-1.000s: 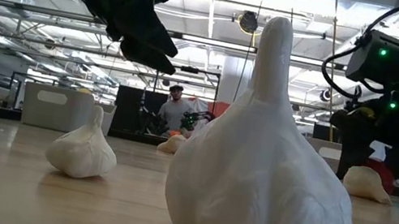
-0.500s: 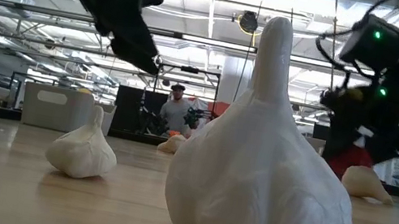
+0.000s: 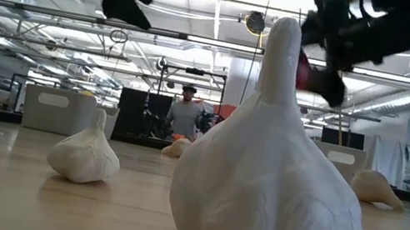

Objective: Sort produce into baskets
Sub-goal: Put the red tomato into the transparent bin

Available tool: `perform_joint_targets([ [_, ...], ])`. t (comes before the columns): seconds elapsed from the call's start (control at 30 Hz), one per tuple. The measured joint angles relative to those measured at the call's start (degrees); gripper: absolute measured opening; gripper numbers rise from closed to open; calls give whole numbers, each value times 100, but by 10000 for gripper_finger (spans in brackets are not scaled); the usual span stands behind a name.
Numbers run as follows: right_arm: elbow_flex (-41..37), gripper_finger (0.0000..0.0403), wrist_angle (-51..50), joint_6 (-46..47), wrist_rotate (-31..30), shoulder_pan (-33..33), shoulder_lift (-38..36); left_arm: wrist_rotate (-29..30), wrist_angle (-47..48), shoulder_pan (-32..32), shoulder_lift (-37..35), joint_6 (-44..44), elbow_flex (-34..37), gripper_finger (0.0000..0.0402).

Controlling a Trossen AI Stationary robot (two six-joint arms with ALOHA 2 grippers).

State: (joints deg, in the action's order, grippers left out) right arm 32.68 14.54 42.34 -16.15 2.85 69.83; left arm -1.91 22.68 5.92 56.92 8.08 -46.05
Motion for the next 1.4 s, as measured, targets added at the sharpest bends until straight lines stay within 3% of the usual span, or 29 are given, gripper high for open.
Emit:
perform_joint_targets([
  [0.1,100,311,1247,-371,3,213,598,34,511,145,-239,-98,-195,352],
  [0.27,1108,311,1884,-1019,1,466,2121,210,1040,460,-487,-155,-364,352],
  [0.37,2127,311,1897,-1591,187,585,3156,214,1260,663,-546,-249,-364,352],
  [0.63,5347,311,1911,-2575,1699,670,5517,154,1816,1143,-518,-450,-355,352],
  [0.83,7339,311,1847,-2998,1943,632,6972,-324,1884,1476,-520,-584,-354,352],
  [1.13,9498,311,1790,-3442,2110,552,8765,-477,1816,1793,-486,-740,-353,352],
  [1.23,9952,311,1856,-3666,2401,567,9083,-477,1806,1896,-423,-737,-353,352],
  [1.4,10221,311,1933,-3902,2372,590,9262,-498,1807,1972,-267,-737,-351,352],
])
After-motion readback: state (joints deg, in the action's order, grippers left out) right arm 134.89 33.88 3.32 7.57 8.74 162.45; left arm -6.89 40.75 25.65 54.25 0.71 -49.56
